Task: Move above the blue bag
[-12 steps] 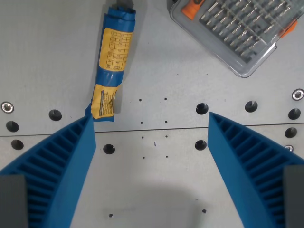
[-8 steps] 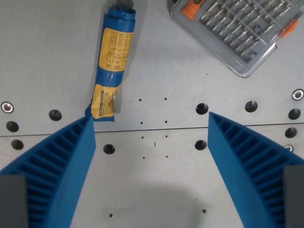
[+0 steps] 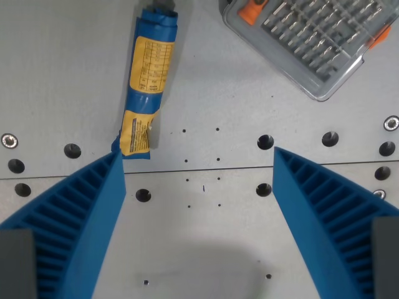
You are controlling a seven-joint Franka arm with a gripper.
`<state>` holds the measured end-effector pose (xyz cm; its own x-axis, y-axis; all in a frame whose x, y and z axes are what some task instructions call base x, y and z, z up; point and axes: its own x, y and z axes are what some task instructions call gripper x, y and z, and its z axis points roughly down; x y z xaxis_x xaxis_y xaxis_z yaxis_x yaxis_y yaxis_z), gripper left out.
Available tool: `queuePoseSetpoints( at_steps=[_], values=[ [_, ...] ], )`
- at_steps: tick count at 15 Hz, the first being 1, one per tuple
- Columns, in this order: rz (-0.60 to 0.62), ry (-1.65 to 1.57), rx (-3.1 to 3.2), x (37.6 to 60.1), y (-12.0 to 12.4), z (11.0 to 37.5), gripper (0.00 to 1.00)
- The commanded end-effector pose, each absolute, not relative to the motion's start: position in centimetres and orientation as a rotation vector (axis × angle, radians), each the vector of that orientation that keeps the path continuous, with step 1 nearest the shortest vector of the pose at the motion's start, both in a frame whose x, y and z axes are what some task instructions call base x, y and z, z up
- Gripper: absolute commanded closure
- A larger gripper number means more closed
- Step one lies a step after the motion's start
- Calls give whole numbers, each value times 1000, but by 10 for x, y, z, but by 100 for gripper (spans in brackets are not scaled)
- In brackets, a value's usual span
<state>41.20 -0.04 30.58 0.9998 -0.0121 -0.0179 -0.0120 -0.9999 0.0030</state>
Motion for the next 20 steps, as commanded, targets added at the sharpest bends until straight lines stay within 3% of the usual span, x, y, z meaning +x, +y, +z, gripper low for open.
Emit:
queuePoseSetpoints(
  at_steps=[1, 10, 20],
  values=[
    [7, -98, 3138, 412, 3, 301, 0],
    [78, -253, 3131, 411, 14, 271, 0],
    [67, -449, 3120, 410, 30, 225, 0]
  ],
)
